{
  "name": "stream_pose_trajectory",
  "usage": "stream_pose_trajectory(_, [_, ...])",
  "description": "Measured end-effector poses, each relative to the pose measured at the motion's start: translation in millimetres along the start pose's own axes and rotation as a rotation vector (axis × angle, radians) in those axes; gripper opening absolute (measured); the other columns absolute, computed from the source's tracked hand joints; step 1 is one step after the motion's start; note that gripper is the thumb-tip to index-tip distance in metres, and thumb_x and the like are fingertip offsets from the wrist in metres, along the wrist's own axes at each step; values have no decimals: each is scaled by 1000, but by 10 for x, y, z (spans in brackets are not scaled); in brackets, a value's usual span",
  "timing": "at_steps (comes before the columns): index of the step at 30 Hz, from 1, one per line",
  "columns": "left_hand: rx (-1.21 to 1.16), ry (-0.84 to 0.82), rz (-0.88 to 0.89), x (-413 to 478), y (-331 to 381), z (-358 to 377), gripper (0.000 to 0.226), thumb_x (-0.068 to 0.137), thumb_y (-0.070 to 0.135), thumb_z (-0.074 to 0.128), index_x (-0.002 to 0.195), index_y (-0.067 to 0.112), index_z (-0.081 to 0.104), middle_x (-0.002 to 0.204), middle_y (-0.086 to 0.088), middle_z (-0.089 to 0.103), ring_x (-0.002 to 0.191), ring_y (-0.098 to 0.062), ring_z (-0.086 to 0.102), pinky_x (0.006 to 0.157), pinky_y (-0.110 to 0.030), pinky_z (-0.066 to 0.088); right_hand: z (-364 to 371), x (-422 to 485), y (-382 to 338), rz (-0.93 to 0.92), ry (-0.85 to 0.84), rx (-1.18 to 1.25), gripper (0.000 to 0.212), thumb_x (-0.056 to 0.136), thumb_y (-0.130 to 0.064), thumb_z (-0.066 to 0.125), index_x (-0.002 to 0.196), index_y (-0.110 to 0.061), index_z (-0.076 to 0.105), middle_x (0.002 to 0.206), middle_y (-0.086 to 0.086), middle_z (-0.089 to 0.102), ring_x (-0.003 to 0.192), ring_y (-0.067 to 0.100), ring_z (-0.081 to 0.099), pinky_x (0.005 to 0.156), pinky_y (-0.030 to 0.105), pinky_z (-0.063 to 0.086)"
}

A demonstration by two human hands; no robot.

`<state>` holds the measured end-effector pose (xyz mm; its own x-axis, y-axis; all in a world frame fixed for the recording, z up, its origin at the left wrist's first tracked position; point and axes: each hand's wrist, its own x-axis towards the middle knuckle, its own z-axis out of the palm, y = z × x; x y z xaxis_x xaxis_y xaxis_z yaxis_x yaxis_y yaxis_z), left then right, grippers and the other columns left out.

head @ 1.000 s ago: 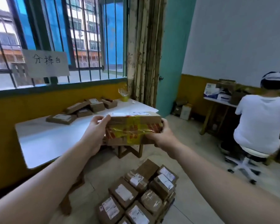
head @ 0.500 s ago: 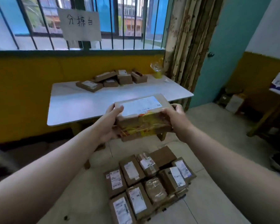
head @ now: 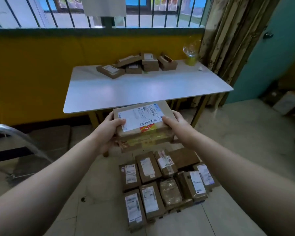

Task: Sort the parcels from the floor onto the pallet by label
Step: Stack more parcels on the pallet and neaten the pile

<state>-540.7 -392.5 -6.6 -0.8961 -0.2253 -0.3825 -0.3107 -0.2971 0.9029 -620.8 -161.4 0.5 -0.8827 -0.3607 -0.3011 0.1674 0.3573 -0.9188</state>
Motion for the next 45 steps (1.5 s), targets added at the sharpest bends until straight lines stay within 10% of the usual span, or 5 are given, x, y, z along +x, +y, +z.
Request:
stream_pose_trajectory(5, [105, -37, -9, 387, -107, 223, 51, 92, 20, 55, 136, 38, 38, 111, -4, 67, 86, -24, 71, 56, -42, 57, -285, 148, 137, -8, 32, -126, 71, 84, -43, 66, 142, -42, 26, 126, -7, 56, 95, 13, 67, 73, 34, 56])
stream_pose_trajectory(13, [215, -95, -15, 777, -161, 972, 53, 92, 23, 56, 136, 42, 34, 112, 3, 65, 84, -18, 70, 54, -37, 56, -923, 372, 342, -84, -41, -808, 114, 58, -73, 65, 149, -47, 2, 157, -8, -20, 147, 22, -6, 115, 43, 15])
stream_pose_trajectory(32, [292, 103, -204, 2509, -1583, 2730, 73, 91, 30, 59, 145, 49, 15, 141, 4, 45, 90, -11, 69, 63, -31, 57, -2600, 2315, 2025, -338, -450, -1158, 115, 64, -64, 72, 144, -47, -8, 157, -2, -6, 143, 24, -9, 114, 51, 17])
stream_pose_trajectory(37, [644, 282, -311, 2989, -2458, 2453, 53, 98, 43, 40, 147, 41, 19, 155, 3, 24, 140, -22, 28, 109, -44, 29, -2485, 2835, 2926, -251, -493, -1160, 119, 62, -62, 75, 142, -51, -12, 158, -4, -9, 144, 25, -13, 114, 54, 10])
stream_pose_trajectory(45, [1283, 109, -487, 3276, -3935, 2078, 77, 90, 36, 57, 149, 38, 7, 159, -1, 6, 144, -28, 10, 110, -44, 24, -2189, 3396, 4201, -210, -556, -1251, 127, 49, -71, 73, 139, -51, -14, 157, -5, -6, 143, 27, -8, 112, 54, 15])
